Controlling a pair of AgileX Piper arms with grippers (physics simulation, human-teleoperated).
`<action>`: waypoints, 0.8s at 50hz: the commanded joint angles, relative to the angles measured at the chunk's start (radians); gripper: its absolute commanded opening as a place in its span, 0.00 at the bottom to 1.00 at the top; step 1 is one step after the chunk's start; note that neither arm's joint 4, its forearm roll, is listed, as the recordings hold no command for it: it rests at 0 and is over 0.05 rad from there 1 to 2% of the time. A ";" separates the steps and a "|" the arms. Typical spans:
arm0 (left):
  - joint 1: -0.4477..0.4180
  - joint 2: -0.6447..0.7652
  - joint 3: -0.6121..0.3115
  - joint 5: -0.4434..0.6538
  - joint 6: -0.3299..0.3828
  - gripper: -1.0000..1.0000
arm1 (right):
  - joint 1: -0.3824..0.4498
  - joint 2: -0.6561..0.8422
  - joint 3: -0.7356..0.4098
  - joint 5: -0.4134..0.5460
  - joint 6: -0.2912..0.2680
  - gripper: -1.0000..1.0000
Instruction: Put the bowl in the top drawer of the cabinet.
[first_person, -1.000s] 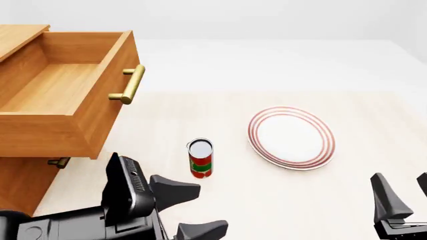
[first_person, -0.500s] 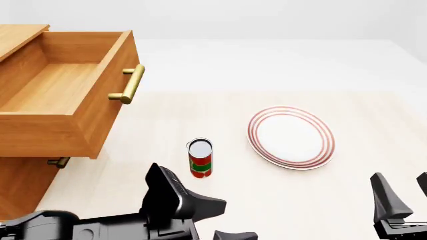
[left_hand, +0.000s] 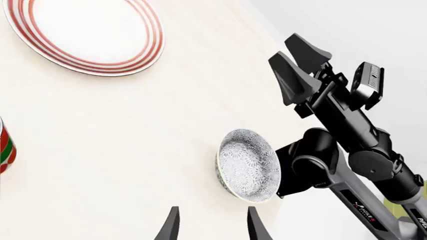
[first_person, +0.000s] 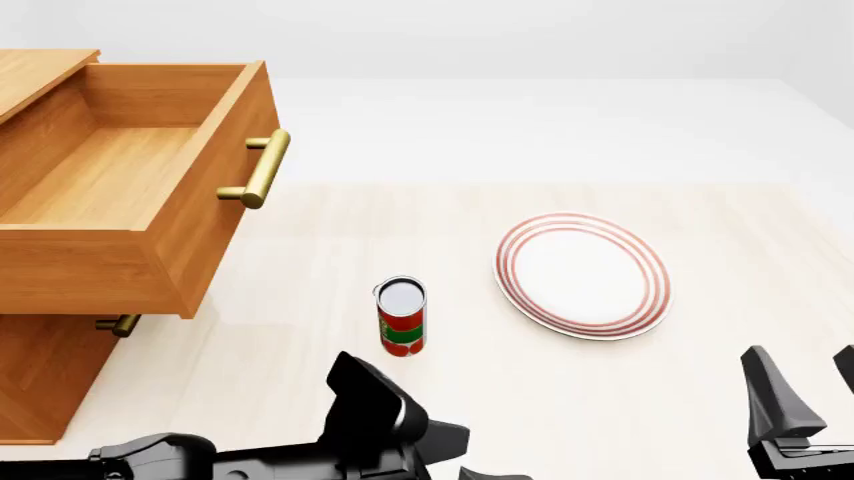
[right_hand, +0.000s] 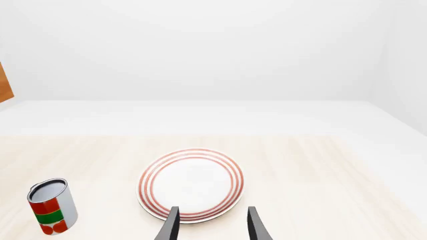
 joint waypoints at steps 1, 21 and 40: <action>0.044 0.061 0.009 -0.044 -0.042 1.00 | -0.002 -0.005 -0.001 0.002 0.000 1.00; 0.033 0.165 -0.020 -0.094 -0.080 1.00 | -0.002 -0.005 -0.001 0.002 0.000 1.00; -0.011 0.286 -0.089 -0.123 -0.097 1.00 | -0.002 -0.005 -0.001 0.002 0.000 1.00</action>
